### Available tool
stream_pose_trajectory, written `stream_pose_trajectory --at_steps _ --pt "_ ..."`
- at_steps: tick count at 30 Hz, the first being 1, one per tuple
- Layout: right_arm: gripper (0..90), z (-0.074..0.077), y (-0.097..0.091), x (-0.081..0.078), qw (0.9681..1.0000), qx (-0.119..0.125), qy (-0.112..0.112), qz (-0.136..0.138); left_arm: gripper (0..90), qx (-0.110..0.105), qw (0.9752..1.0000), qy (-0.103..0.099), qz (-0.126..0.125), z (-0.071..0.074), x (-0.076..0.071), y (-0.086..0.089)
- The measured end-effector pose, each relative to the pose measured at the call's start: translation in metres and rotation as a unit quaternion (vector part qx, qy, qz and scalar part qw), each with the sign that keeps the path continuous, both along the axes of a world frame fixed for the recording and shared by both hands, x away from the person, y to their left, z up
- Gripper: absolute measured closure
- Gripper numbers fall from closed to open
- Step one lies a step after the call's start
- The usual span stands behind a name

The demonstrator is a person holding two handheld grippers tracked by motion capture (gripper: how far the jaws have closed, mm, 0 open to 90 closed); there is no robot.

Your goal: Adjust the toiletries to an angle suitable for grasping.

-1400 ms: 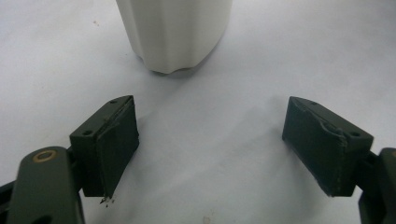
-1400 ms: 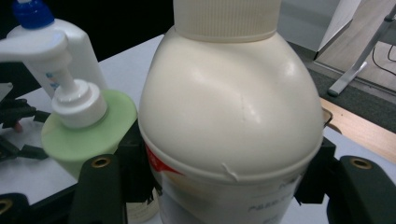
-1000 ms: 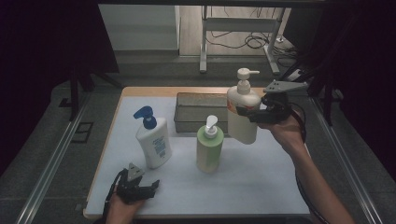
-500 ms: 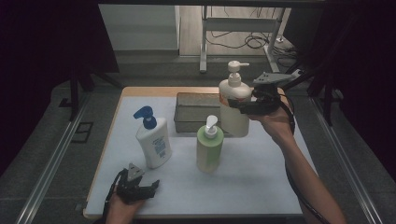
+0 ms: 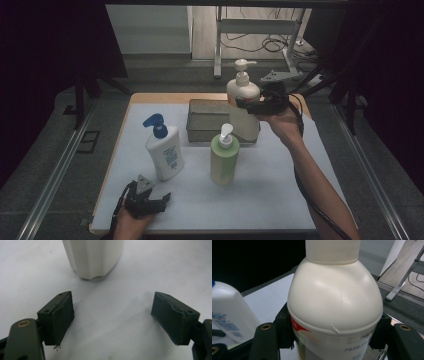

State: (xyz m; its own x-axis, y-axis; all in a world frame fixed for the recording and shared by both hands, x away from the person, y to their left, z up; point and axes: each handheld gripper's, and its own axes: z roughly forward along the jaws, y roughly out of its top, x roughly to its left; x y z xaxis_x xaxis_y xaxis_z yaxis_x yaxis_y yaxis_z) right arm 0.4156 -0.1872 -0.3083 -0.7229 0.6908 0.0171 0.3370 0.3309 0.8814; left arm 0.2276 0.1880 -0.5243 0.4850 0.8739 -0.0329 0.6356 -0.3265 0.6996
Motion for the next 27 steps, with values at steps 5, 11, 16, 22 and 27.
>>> stream_pose_trajectory --at_steps 5,11,16,22,27 --pt "37.3 -0.002 0.009 0.008 1.0 -0.001 -0.004 -0.001 17.9 0.0 1.0 0.0 0.0 0.0 0.0 0.0" --pt "37.3 -0.003 0.019 0.017 0.9999 -0.001 -0.009 -0.005 17.9 0.0 1.0 0.0 0.0 0.0 0.0 0.0" --pt "37.3 -0.005 0.028 0.026 0.9999 0.0 -0.011 -0.009 17.9 0.0 1.0 0.0 0.0 0.0 0.0 0.0" --pt "37.3 -0.01 0.04 0.036 0.9998 -0.002 -0.017 -0.011 17.9 -0.001 1.0 0.0 0.0 0.0 0.0 0.0" --pt "37.3 -0.014 0.049 0.045 0.9998 -0.001 -0.015 -0.013 17.8 -0.001 1.0 0.001 0.0 0.0 0.0 0.0"
